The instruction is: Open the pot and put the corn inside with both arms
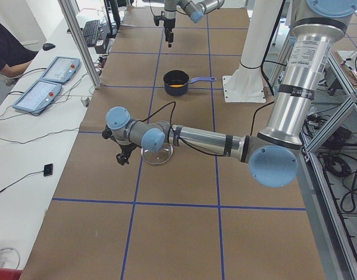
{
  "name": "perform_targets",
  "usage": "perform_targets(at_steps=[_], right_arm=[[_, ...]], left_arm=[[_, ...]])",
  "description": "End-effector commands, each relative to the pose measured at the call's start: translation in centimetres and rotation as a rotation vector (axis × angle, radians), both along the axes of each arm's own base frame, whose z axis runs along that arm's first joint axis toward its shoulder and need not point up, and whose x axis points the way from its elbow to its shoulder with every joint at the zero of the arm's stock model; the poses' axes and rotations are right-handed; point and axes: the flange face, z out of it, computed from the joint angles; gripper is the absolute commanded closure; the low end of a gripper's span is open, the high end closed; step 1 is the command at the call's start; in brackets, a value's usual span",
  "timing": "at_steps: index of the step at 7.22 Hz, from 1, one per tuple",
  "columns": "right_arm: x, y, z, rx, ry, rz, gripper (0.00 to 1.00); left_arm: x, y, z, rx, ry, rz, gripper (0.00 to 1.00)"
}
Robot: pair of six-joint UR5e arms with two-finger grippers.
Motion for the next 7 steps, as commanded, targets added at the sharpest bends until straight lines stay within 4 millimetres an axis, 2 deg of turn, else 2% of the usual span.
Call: perform_targets(at_steps=[1, 2, 3, 4, 5, 6, 7], right_arm=[[7.1, -2.1, 2.1, 0.068, 0.119, -0.067, 0.0], [9.4, -3.1, 3.7, 0.057, 0.14, -0.026, 0.0], [15.1, -6.0, 5.1, 0.009, 0.157, 0.078, 0.0], [19.6, -8.7, 7.9, -0.075, 0.137, 0.136, 0.0], [22.8, -10.2, 9.4, -0.078, 0.131, 0.131, 0.0], [26.7, -10.7, 11.7, -0.049, 0.156, 0.107, 0.0], [29.4, -9.3, 16.1, -0.092, 0.188, 0.114, 0.0]], left_arm=[[-4.9, 0.1, 2.1, -0.048, -0.067, -0.035, 0.0], [-8.1, 2.2, 5.1, -0.06, -0.073, -0.051, 0.0], [-10.3, 4.2, 8.0, -0.044, -0.077, -0.019, 0.0], [-11.6, 6.5, 10.3, -0.067, -0.074, -0.03, 0.0], [-12.2, 6.7, 10.7, -0.072, -0.073, -0.041, 0.0], [-12.3, 7.0, 11.0, -0.078, -0.075, -0.042, 0.0], [-12.3, 7.7, 11.7, -0.09, -0.075, -0.042, 0.0]])
